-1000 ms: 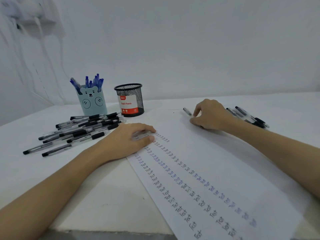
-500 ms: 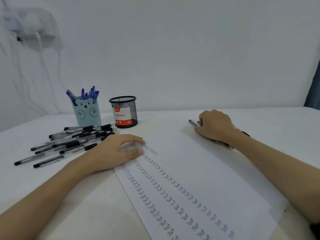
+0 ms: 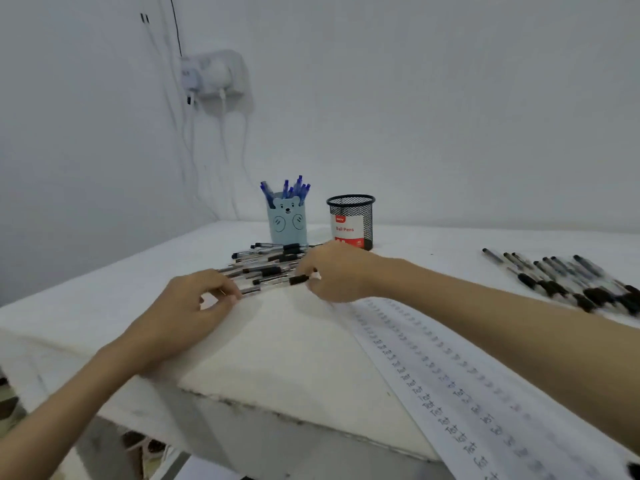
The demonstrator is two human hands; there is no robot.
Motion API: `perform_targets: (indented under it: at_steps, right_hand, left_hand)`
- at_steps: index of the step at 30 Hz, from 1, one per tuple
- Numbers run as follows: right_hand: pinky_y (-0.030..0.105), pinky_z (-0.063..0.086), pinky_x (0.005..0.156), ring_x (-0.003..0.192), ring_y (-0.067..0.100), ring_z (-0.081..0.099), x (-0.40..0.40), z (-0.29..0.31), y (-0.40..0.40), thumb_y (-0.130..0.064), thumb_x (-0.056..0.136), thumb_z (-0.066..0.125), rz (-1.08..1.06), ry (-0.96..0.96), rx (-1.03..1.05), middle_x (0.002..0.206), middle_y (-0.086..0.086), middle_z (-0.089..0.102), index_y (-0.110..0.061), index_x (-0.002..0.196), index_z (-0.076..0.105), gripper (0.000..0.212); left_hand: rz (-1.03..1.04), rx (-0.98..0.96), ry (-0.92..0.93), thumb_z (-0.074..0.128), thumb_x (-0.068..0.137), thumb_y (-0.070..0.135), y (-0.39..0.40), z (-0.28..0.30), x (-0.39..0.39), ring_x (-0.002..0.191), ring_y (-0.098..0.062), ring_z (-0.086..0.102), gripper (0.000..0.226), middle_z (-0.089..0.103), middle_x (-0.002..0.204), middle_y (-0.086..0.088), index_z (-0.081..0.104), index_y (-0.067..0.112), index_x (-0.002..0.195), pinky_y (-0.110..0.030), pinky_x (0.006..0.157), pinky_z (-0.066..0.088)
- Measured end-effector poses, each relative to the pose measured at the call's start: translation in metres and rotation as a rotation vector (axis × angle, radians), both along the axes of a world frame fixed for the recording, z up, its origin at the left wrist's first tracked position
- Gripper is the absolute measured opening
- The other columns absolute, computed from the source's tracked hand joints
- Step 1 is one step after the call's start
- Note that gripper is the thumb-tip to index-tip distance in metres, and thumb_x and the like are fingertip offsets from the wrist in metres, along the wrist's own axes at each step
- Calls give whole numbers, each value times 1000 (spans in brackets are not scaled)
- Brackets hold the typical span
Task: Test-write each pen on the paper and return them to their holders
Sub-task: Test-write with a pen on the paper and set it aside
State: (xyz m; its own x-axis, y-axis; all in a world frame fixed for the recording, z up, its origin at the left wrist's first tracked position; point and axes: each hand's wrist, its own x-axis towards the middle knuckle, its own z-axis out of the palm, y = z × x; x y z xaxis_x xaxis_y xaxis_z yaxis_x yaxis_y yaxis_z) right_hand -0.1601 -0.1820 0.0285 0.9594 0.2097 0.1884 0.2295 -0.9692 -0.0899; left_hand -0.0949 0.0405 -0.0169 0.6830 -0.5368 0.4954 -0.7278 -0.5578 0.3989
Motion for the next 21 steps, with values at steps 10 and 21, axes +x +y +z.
perform_targets:
  at_steps: [10, 21]
  right_hand:
    - [35, 41, 91, 110, 23, 42, 45, -35, 44, -8, 91, 47, 44, -166, -101, 118, 7, 52, -7, 111, 57, 22]
    - [33, 43, 63, 77, 23, 48, 26, -14, 25, 3, 89, 44, 12, -210, 231, 90, 10, 56, -13, 93, 46, 17]
  left_hand:
    - [60, -36, 24, 60, 86, 11, 17, -15, 1, 91, -1, 57, 19, 63, 93, 10, 67, 28, 82, -3, 70, 34]
    - [45, -12, 26, 60, 87, 11, 19, -11, -1, 89, -3, 58, 14, 63, 92, 8, 67, 22, 83, -3, 71, 36]
